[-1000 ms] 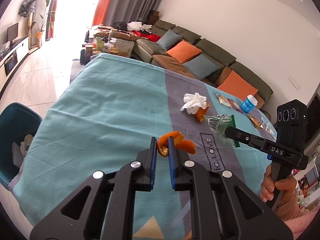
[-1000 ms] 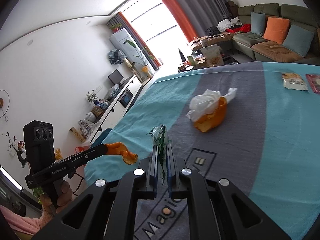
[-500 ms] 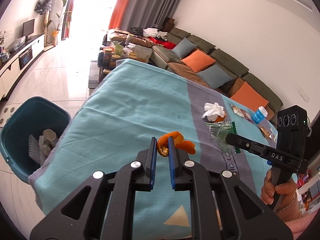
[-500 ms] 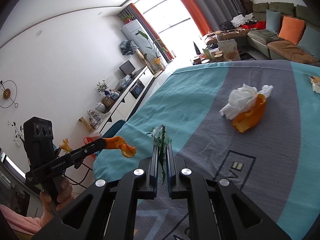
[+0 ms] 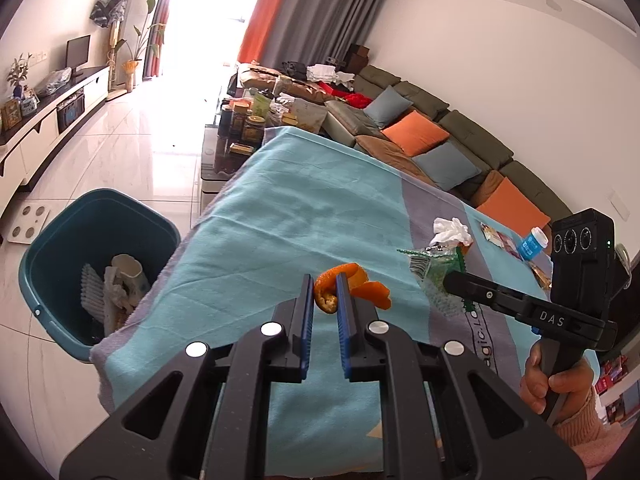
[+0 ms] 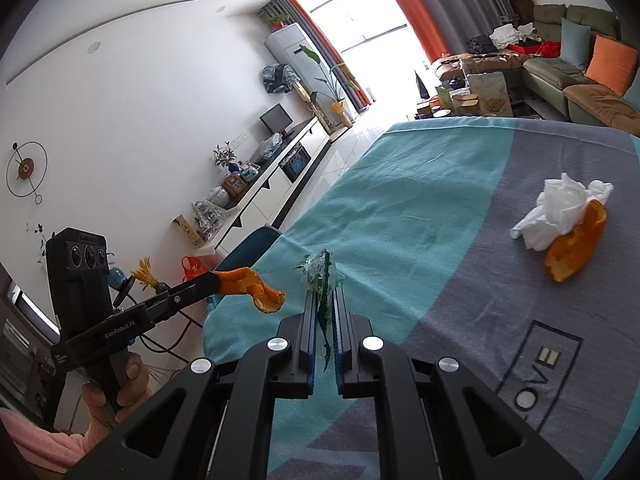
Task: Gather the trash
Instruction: 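Carry the green wrapper and orange peel from the table over the teal bin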
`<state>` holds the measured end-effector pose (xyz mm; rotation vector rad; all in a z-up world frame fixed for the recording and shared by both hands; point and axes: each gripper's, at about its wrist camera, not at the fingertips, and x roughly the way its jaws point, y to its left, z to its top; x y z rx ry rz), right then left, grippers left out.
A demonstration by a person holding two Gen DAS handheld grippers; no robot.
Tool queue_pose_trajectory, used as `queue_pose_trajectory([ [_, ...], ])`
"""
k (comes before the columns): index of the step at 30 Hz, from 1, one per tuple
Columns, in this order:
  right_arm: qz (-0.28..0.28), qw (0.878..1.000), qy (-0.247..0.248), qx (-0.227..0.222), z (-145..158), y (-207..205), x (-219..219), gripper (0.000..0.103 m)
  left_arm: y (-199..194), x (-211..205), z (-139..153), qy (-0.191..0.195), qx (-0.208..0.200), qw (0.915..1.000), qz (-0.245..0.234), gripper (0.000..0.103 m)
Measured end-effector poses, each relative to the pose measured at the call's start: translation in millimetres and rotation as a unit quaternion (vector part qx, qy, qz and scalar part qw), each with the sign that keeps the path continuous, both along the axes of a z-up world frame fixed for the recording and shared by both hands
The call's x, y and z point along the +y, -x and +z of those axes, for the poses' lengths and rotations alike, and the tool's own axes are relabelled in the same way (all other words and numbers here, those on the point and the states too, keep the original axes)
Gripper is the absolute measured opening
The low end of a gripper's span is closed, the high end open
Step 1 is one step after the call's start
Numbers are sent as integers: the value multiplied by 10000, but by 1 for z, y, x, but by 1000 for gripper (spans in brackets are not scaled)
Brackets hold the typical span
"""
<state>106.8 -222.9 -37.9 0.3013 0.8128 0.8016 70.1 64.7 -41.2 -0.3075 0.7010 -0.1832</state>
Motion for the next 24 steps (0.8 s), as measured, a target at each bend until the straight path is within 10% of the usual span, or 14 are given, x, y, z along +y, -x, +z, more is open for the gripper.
queue_pose_trajectory([
  [24,545,9985,-24,81,2,-9,52,6,16,41,9,-24,-102,9986,525,12],
])
